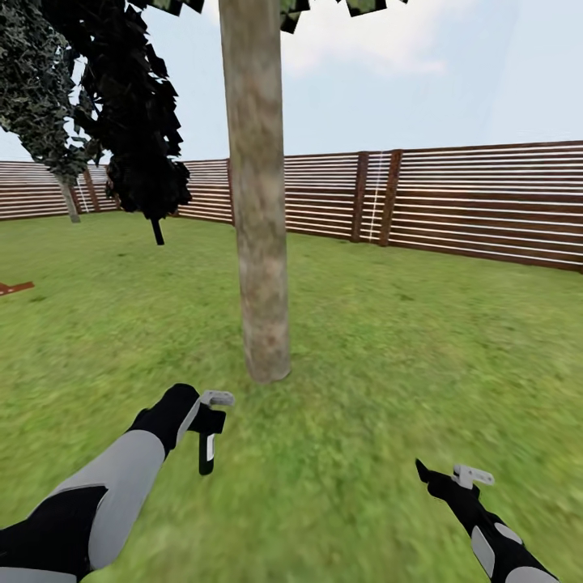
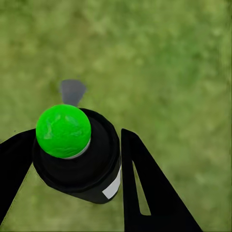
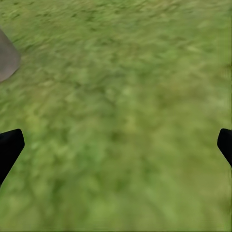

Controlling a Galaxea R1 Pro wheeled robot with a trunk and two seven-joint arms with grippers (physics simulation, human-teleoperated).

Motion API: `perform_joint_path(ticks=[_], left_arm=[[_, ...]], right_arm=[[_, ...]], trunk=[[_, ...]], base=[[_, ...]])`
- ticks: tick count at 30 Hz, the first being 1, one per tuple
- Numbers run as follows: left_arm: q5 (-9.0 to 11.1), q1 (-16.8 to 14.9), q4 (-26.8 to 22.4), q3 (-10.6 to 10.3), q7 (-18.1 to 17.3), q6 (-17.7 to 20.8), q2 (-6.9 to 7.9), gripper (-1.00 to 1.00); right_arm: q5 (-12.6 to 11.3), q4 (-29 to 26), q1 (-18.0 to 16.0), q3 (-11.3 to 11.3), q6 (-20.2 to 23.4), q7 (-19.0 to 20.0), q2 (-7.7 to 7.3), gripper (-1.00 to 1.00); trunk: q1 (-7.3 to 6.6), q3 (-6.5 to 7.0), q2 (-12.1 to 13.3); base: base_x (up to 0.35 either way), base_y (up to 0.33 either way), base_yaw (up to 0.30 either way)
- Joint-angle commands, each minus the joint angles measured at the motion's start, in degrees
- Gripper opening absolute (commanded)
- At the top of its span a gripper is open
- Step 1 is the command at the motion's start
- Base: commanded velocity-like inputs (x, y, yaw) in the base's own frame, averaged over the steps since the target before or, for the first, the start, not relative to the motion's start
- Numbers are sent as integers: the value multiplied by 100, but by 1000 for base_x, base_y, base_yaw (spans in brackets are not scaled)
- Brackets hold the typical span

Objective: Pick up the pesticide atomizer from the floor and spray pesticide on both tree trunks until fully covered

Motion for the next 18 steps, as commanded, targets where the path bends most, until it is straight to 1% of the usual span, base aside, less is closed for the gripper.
perform_joint_path(ticks=[1,7,18], left_arm=[[1,1,0,0,0,0,0,-100],[1,2,1,0,-1,0,3,-100],[1,15,1,0,1,-7,28,-100]], right_arm=[[0,0,0,0,0,-2,0,100],[0,0,0,0,0,-2,0,100],[0,0,0,0,0,-3,0,100]], trunk=[[0,-9,0],[0,-62,0],[0,-140,0]], base=[[327,0,-4],[328,0,-91],[328,0,-196]])
